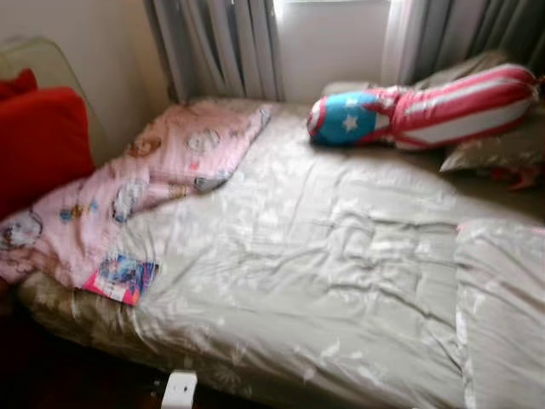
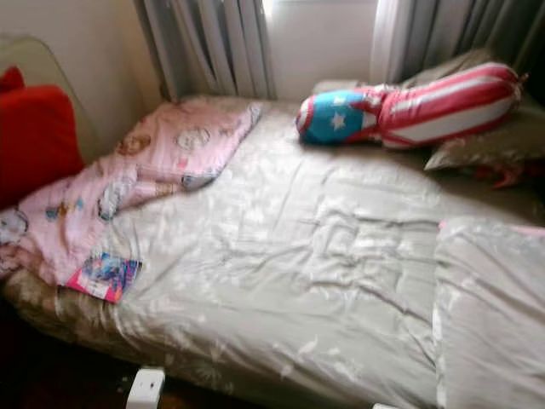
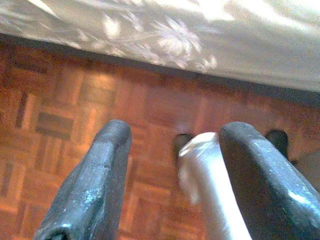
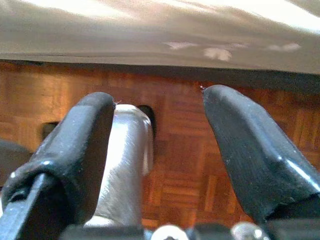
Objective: Clean up the room
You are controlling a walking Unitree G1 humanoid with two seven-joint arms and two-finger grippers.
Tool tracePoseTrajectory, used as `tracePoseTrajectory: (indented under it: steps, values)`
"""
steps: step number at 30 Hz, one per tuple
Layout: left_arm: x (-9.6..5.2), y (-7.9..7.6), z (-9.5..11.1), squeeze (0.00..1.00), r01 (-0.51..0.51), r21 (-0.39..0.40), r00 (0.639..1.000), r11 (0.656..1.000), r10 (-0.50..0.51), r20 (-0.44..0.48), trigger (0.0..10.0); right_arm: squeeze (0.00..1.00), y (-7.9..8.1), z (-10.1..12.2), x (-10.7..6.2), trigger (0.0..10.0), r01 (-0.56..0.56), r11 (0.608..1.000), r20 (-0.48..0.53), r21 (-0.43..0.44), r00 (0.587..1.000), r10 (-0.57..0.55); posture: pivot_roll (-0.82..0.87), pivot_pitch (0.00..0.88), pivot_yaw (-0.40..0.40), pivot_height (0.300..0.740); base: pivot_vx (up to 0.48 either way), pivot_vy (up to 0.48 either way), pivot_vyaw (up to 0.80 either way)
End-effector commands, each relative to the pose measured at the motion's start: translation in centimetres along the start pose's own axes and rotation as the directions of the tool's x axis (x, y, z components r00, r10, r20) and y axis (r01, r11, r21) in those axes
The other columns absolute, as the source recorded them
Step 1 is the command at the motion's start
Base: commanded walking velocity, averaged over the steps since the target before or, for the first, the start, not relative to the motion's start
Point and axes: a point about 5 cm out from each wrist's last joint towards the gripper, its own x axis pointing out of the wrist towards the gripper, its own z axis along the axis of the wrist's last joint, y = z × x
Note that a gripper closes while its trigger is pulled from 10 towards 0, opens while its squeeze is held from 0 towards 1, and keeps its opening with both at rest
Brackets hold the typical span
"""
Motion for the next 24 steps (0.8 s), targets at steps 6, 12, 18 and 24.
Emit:
tracePoseTrajectory:
  steps: [6, 12, 18, 24]
  values:
    - [-0.26, 1.0, -0.87, 0.0, -0.028, 0.009, 0.999, 1.0, 0.029, -0.032, 10.0, 0.0, 0.74, 0.11, 0.1, 10.0, -0.008, 0.999, 0.007, 0.038, 1.0, 0.008, -0.05, 0.0, 0.018, 0.74, 0.0, 0.48, 0.0]
    - [-0.27, 1.03, -0.88, 0.0, -0.03, 0.01, 0.999, 1.0, 0.03, -0.032, 10.0, 0.0, 0.83, 0.1, 0.08, 10.0, -0.018, 0.999, 0.011, 0.048, 1.0, 0.017, -0.05, 0.0, 0.017, 0.74, 0.0, 0.48, 0.0]
    - [-0.25, 1.13, -0.72, 0.0, -0.031, 0.009, 0.999, 0.999, 0.031, -0.028, 10.0, 0.0, 0.95, 0.28, 0.11, 10.0, -0.029, 0.998, 0.023, 0.059, 0.999, 0.027, -0.05, 0.0, 0.018, 0.74, 0.0, 0.48, 0.0]
    - [-0.26, 1.2, -0.75, 0.0, -0.034, 0.007, 0.999, 0.999, 0.034, -0.029, 10.0, 0.0, 1.01, 0.29, 0.12, 10.0, -0.031, 0.998, 0.02, 0.051, 0.999, 0.03, -0.05, 0.0, 0.019, 0.74, 0.0, 0.479, 0.0]
